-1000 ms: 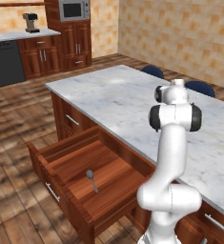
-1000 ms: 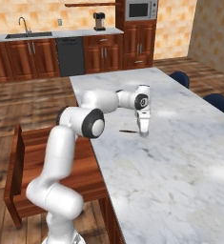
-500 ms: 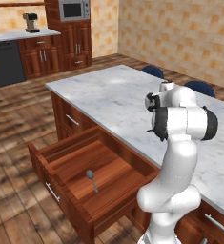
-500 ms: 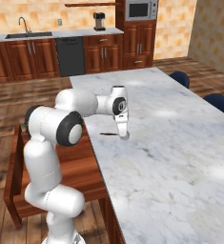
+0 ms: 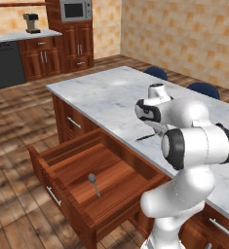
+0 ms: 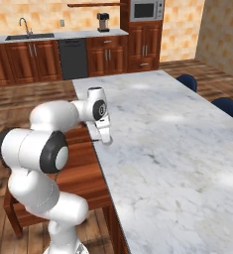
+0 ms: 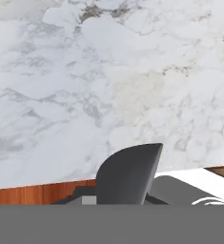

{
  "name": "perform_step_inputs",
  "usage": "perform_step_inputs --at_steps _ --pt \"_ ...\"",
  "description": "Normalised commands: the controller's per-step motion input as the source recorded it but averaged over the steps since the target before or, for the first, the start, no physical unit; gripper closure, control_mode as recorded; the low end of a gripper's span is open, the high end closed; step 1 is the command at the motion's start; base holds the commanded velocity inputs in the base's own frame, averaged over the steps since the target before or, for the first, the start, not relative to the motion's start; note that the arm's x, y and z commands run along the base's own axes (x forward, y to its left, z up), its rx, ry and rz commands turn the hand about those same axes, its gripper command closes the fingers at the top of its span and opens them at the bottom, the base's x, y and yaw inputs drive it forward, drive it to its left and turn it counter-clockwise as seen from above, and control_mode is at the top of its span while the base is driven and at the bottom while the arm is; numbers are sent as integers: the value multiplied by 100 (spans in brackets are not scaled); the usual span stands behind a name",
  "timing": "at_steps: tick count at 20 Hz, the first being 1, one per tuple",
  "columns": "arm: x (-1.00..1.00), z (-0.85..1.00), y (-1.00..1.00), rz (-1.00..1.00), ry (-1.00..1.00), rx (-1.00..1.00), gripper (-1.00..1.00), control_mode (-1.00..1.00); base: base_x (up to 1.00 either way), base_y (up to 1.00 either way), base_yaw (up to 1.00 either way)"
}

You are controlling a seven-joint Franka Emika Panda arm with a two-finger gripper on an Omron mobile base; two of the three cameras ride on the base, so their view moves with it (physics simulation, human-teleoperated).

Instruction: Organize the utensils by type. Pick up the wooden spoons from the counter and place them in the open cabinet. Then pick up the metallic utensils from the counter and place them in the open drawer.

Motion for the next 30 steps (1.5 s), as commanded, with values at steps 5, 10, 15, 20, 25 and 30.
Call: perform_step_inputs --at_steps 5,10,15,20,25,30 --pt "-36 10 79 43 6 0 100 -100 0 0 0" --pt "-30 0 78 48 3 11 100 -100 0 0 0" --pt "-13 -6 75 43 0 19 100 -100 0 0 0" --pt "12 -38 70 34 0 15 100 -100 0 0 0" --pt "23 -55 63 17 1 0 100 -100 0 0 0" --pt "17 -52 38 2 1 -5 100 -100 0 0 0"
